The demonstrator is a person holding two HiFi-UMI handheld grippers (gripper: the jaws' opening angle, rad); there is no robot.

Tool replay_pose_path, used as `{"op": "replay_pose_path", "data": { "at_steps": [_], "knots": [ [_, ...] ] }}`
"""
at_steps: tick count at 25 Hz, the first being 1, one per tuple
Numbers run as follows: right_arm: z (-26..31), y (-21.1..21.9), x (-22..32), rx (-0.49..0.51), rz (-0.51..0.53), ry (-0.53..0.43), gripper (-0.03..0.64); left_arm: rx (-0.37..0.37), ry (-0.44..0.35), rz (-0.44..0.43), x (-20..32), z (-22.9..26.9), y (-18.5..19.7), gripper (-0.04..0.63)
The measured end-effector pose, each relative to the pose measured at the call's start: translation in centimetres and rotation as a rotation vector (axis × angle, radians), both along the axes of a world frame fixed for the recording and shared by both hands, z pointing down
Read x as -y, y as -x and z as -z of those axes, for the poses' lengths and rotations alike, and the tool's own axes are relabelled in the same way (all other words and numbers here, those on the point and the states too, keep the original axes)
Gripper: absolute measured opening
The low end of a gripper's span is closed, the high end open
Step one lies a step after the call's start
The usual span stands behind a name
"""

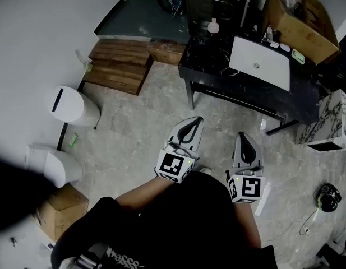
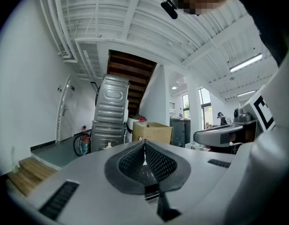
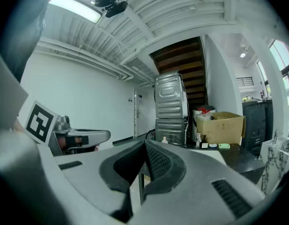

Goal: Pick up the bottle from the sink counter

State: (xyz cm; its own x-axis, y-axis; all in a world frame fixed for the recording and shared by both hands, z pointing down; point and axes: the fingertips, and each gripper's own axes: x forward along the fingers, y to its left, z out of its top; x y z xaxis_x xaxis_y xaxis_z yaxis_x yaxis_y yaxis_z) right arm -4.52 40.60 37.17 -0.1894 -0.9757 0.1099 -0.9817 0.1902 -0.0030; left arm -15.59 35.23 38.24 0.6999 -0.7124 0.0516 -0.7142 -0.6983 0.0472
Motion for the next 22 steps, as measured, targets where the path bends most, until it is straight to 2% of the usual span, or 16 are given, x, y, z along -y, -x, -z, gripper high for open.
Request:
{"op": "replay_pose_path", "data": {
  "at_steps": [4,8,9,17,22],
  "knots": [
    [-0.3,-1.9,-0.5,0.029,0.034,-0.012,0.037,0.008,0.002,0.029,0.0,-0.7,-1.5,0.015],
    [-1.2,-3.0,-1.2,-0.097,0.059,-0.003,0.038,-0.007,0.003,0.065,0.1,-0.9,-2.6,0.015],
    [-1.4,-3.2,-1.2,-0.100,0.063,0.000,0.038,-0.009,0.005,0.062,0.1,-1.0,-3.1,0.015],
    [-1.7,-5.7,-0.9,0.021,0.073,-0.039,0.038,0.026,-0.004,0.041,1.0,-1.4,-6.2,0.015],
    [-2.3,-6.9,0.7,0.078,0.051,-0.030,0.038,0.032,0.021,0.035,3.0,-2.6,-6.8,0.015]
  ]
}}
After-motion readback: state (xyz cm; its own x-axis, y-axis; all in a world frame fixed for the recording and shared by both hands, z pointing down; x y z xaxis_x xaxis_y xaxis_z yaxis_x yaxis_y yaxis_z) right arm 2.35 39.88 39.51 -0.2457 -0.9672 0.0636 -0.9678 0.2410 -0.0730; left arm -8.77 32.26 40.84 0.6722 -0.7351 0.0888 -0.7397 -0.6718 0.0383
